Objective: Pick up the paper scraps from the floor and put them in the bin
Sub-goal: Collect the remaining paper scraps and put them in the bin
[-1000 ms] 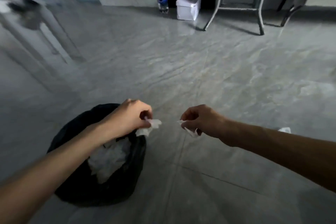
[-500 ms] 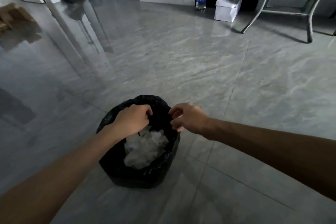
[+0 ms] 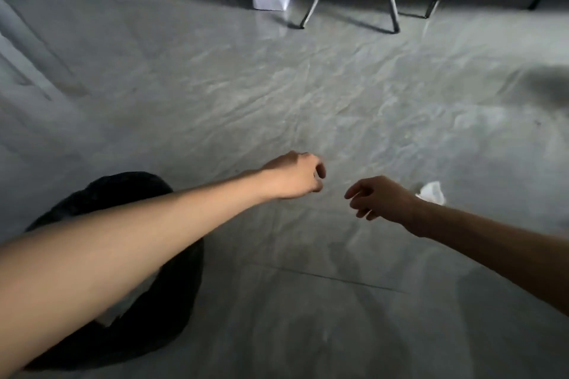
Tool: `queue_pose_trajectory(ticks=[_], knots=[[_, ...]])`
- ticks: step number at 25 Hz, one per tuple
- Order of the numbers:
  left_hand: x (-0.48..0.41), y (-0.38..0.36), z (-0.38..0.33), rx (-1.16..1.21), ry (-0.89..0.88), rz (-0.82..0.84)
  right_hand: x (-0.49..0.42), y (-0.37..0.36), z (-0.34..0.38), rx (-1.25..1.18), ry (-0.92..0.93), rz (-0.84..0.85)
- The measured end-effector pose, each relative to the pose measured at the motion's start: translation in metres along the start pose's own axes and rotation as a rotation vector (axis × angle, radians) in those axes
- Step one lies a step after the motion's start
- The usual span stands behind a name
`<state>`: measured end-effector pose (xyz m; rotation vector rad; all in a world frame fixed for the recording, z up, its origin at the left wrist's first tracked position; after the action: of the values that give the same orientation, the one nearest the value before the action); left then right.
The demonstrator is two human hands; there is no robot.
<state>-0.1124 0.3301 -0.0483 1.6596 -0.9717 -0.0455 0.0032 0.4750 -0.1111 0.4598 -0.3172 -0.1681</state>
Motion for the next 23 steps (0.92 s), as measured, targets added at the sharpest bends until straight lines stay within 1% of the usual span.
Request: queue_pose_trajectory(ticks=[2,5,6,8,11,13,15,17,18,21,23], knots=[[-0.024,-0.022,-0.029,-0.068,-0.048,0.027,0.006,0.028,-0.047,0.121,-0.048,-0.051],[-0.054,-0.054,-0.059,-0.107,-0.076,0.1,0.007,0.071,-0.11,0.506,-0.086,-0.08],[-0.062,-0.065,-0.067,-0.107,-0.085,0.126,0.006,0.083,-0.128,0.593,-0.091,-0.09],[-0.073,-0.083,-0.075,-0.116,-0.093,0.157,0.002,0.1,-0.16,0.656,-0.11,-0.142],[-0.086,-0.107,-0.081,-0.117,-0.088,0.197,-0.01,0.111,-0.202,0.631,-0.14,-0.183],[-0.091,-0.118,-0.08,-0.108,-0.078,0.222,-0.017,0.109,-0.218,0.669,-0.14,-0.194],[-0.093,-0.125,-0.078,-0.101,-0.081,0.236,-0.022,0.106,-0.223,0.674,-0.094,-0.274],[-0.094,-0.13,-0.075,-0.104,-0.084,0.237,-0.026,0.101,-0.221,0.585,-0.039,-0.359],[-0.094,-0.131,-0.074,-0.102,-0.085,0.229,-0.027,0.099,-0.218,0.537,-0.026,-0.367],[-0.09,-0.13,-0.067,-0.038,-0.061,0.149,-0.018,0.081,-0.195,0.369,0.006,-0.332],[-0.082,-0.126,-0.063,0.027,-0.066,0.087,-0.012,0.06,-0.166,0.197,0.039,-0.3]])
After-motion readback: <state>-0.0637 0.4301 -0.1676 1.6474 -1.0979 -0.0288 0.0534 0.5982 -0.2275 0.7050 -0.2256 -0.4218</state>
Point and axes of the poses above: each hand's wrist, its own x-axis away from the middle knuckle, its own y-axis out of the back of the hand, z = x × y, the point moved 3 cm from there along -x, towards the middle knuckle, and after that the axes turned 15 degrees about y, right-handed, at the moved point
